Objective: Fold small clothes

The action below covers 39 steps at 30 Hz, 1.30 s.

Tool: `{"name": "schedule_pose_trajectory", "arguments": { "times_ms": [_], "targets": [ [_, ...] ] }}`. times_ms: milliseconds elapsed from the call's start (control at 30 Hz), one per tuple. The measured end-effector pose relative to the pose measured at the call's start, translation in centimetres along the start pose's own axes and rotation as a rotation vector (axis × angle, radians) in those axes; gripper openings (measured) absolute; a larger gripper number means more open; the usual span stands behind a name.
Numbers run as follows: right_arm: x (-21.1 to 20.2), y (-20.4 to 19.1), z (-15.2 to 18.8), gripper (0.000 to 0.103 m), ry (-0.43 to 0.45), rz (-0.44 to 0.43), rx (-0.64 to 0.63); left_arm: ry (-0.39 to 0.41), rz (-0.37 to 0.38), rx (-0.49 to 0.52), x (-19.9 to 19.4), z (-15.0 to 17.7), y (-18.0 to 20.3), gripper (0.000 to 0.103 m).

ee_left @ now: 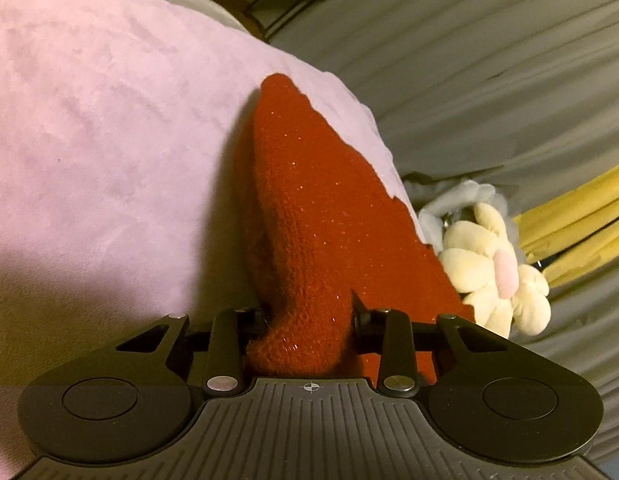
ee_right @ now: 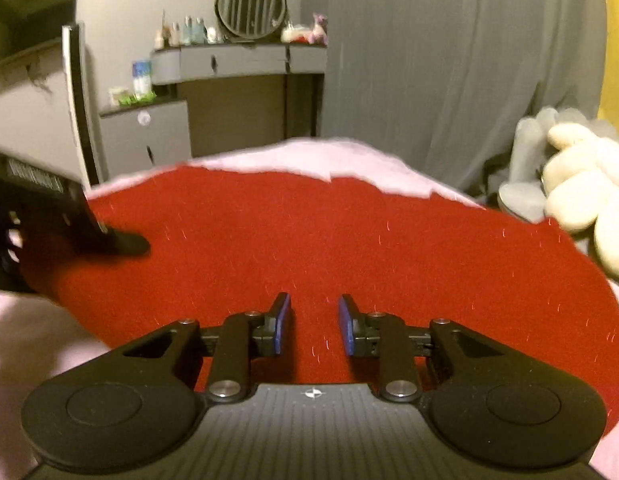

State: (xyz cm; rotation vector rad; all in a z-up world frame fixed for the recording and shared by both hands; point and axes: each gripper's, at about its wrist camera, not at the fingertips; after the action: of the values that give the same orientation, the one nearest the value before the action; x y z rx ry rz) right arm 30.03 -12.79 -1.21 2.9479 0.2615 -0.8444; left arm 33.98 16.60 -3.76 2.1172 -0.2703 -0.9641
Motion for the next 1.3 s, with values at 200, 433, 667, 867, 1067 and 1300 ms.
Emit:
{"name": "schedule_pose_trajectory", "arguments": {
  "times_ms": [200,433,667,867,1067,1300],
  "targets": [
    [-0.2,2.1,-0.6,0.023,-0.017,-0.061,0.056,0.039,-0.043,0.158,-0.8,-0.2,3.5,0.035],
    [-4.7,7.6,1.3,0.025,0.113,0.227,0.126,0.112,-0.078,0.533,-0.9,3.0,13.7,0.034],
    [-7.0,12.2,3.0,0.026,0.12,0.235,0.155,0.067,0.053,0.6,4.7,7.7,18.6,0.034],
    [-8.0,14.3,3.6,0.027,0.093,0.252,0.163,0.015,0.154,0.566,8.6,11.7,17.9,0.038],
    [-8.9,15.9,3.1,0.032,0.086,0.193,0.189,0.026,0.317,0.471,7.1,12.4,15.8,0.068],
    [-9.3,17.2,1.4,0.034,0.111,0.139,0.23,0.004,0.429,0.256,5.9,12.6,12.9,0.073]
  ]
}}
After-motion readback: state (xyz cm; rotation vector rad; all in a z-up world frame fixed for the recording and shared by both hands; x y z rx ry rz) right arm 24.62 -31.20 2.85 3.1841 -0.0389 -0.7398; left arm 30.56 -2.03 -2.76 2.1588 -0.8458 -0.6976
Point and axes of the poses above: each gripper's, at about its wrist camera, not at the fingertips, and x roughly the way its jaws point, y to its right, z to its underside, and after that the axes turned 3 degrees about y, right-handed
